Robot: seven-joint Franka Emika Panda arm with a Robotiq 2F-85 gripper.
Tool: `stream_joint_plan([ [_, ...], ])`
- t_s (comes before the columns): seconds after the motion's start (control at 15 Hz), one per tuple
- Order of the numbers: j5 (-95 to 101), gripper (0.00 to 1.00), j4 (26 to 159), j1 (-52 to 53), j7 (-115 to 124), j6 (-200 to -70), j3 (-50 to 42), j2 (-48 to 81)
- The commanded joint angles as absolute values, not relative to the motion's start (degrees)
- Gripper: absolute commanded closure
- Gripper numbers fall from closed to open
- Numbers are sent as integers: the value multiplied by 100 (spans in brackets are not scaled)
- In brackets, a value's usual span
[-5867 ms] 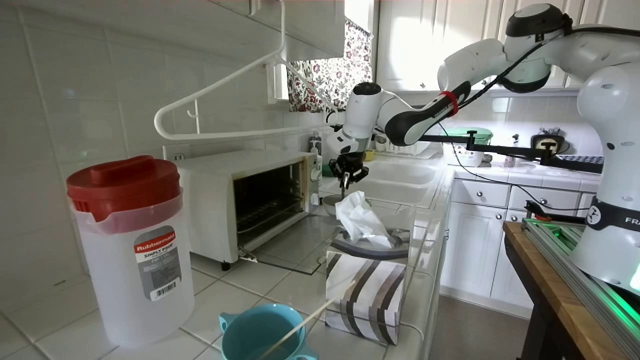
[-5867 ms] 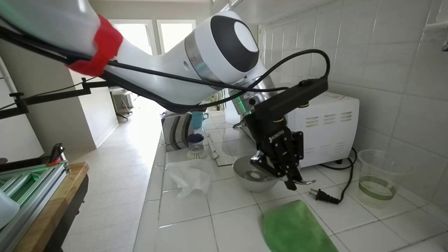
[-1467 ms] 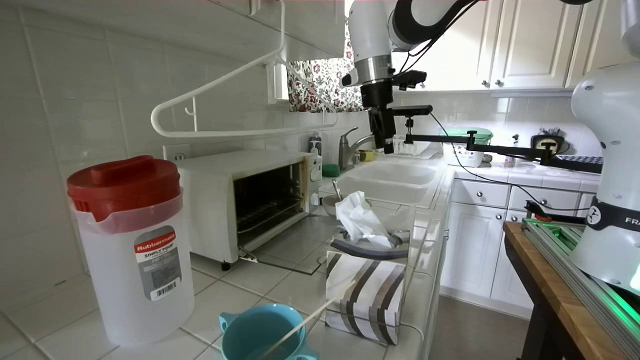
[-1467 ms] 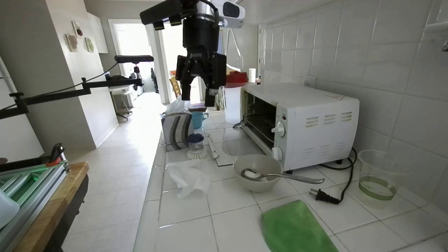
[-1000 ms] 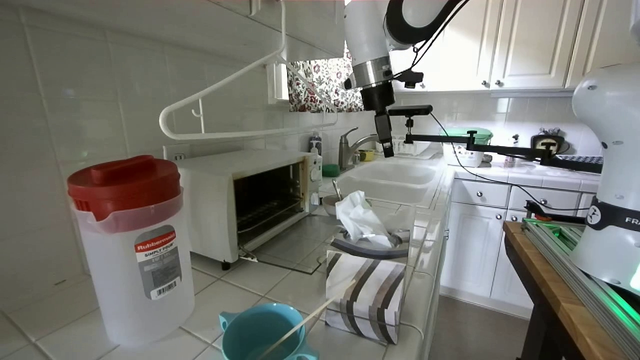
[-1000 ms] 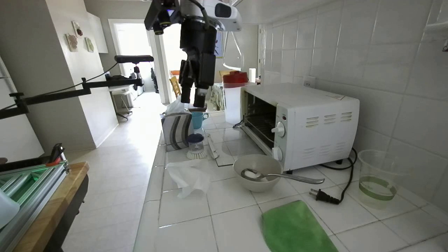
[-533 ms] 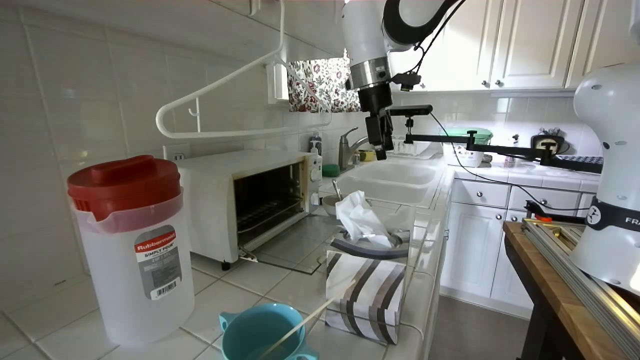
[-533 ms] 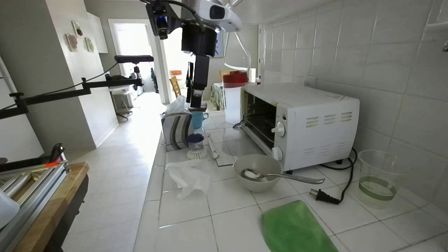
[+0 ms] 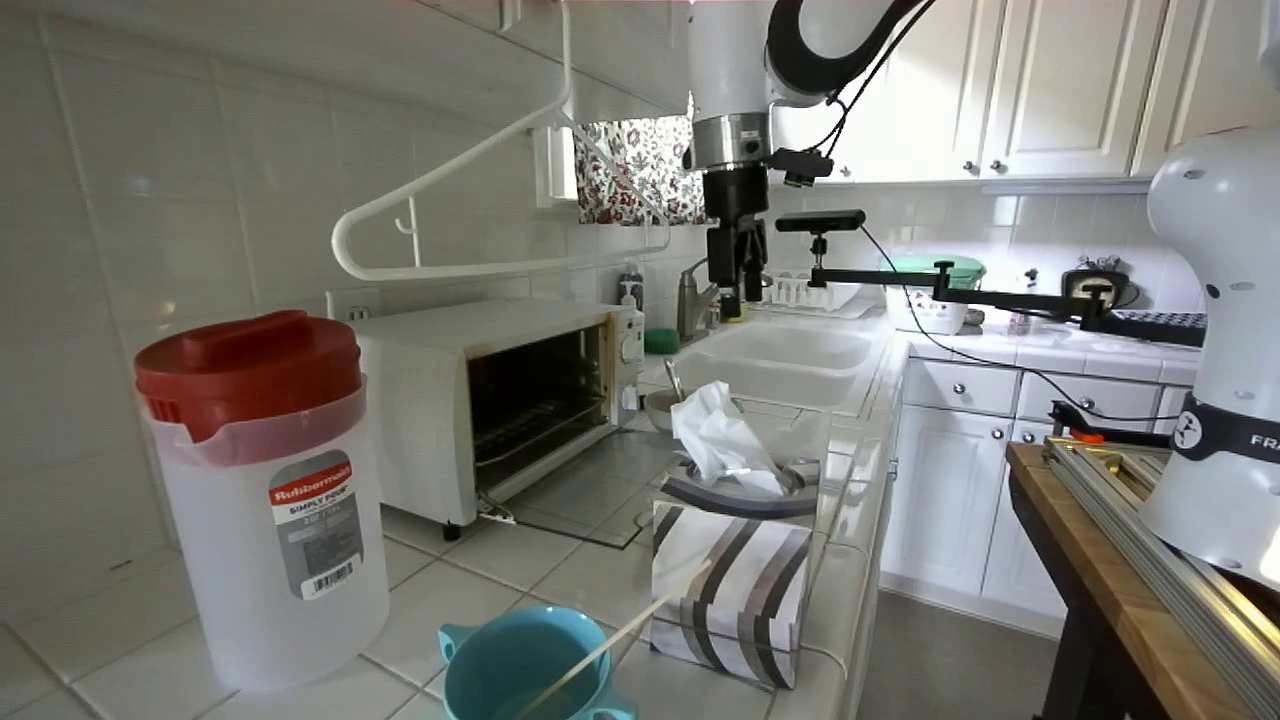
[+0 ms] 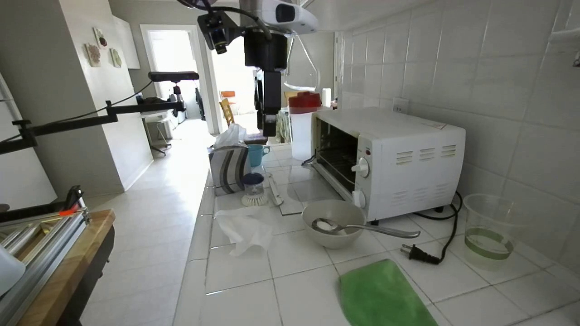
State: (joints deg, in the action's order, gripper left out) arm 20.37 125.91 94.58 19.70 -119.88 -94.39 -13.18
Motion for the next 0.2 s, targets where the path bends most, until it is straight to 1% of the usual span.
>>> stream_joint_plan([
  [0.0,2037,0,12603,9459,1970,-12032,-9439,-1318],
  [0.13,2037,0,12611,9459,1970,-12063,-9440,-1319],
])
